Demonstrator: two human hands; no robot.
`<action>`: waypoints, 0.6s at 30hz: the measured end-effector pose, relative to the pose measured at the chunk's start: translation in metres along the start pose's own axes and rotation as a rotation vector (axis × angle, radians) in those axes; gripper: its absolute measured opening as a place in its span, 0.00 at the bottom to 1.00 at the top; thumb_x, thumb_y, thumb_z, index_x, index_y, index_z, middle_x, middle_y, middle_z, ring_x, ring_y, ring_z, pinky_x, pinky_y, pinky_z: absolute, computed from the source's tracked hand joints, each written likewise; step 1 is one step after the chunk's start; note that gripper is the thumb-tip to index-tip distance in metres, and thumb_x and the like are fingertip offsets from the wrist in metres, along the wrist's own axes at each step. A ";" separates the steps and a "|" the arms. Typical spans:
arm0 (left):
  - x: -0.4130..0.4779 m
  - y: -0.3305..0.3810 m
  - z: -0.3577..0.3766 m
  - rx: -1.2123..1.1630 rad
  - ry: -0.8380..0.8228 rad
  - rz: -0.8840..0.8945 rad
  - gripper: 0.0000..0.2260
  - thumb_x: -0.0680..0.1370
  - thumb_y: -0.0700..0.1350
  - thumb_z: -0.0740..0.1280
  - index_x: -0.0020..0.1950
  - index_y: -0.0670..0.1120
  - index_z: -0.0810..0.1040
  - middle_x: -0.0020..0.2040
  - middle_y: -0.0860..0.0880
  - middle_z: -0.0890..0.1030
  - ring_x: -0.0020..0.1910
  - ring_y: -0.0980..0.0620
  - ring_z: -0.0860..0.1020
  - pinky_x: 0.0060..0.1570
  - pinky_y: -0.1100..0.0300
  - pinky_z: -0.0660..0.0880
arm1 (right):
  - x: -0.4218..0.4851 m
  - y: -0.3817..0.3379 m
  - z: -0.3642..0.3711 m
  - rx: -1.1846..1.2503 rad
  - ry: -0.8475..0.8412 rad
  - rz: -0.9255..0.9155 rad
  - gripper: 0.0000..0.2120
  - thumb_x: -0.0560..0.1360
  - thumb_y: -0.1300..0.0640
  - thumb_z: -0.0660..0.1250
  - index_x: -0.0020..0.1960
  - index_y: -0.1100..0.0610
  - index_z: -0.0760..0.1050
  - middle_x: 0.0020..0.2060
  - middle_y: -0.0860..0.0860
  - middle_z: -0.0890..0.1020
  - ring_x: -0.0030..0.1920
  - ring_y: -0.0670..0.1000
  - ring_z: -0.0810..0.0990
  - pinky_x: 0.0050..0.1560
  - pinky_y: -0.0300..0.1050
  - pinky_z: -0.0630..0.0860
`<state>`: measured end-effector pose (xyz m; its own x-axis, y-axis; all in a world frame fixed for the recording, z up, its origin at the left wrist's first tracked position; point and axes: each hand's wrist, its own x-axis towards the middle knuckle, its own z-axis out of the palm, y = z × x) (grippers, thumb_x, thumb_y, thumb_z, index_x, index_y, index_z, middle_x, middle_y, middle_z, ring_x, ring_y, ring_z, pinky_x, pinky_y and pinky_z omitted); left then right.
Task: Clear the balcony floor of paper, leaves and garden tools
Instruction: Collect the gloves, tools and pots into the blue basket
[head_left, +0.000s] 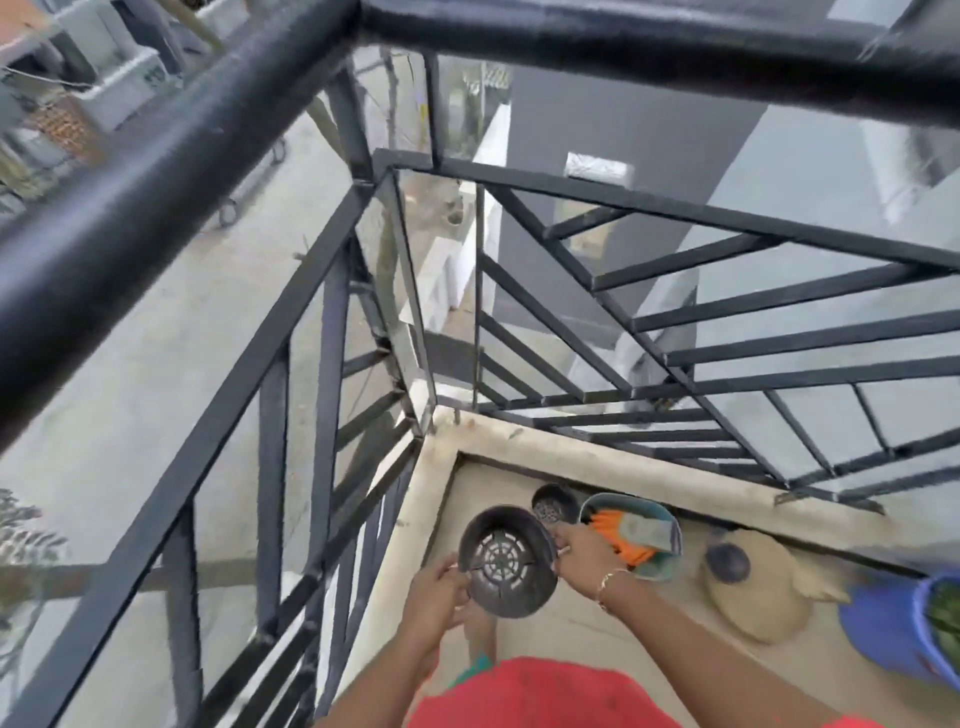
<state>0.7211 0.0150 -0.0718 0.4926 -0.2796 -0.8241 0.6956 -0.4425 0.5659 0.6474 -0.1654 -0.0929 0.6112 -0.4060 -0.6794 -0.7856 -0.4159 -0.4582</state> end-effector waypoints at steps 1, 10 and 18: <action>0.010 0.007 0.001 0.017 -0.010 -0.003 0.10 0.78 0.35 0.60 0.50 0.47 0.78 0.34 0.49 0.77 0.33 0.53 0.73 0.35 0.61 0.71 | 0.013 0.004 0.003 0.034 -0.008 0.022 0.08 0.66 0.64 0.61 0.43 0.60 0.76 0.41 0.54 0.81 0.45 0.55 0.78 0.43 0.46 0.73; 0.127 0.036 0.023 0.191 0.036 0.040 0.10 0.72 0.38 0.65 0.52 0.39 0.78 0.45 0.44 0.80 0.43 0.49 0.76 0.38 0.60 0.70 | 0.086 0.023 0.033 0.599 0.032 0.308 0.09 0.73 0.73 0.60 0.51 0.70 0.75 0.42 0.58 0.77 0.37 0.49 0.73 0.34 0.35 0.69; 0.294 -0.012 0.031 0.230 0.168 0.012 0.14 0.77 0.38 0.65 0.63 0.38 0.74 0.59 0.41 0.77 0.57 0.43 0.75 0.52 0.59 0.70 | 0.225 0.098 0.144 0.725 -0.077 0.412 0.11 0.74 0.64 0.61 0.40 0.48 0.73 0.42 0.52 0.79 0.44 0.52 0.77 0.58 0.56 0.75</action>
<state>0.8412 -0.0882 -0.3217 0.5932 -0.1499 -0.7909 0.5616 -0.6269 0.5400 0.6935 -0.1801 -0.3734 0.2743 -0.3437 -0.8981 -0.8282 0.3902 -0.4023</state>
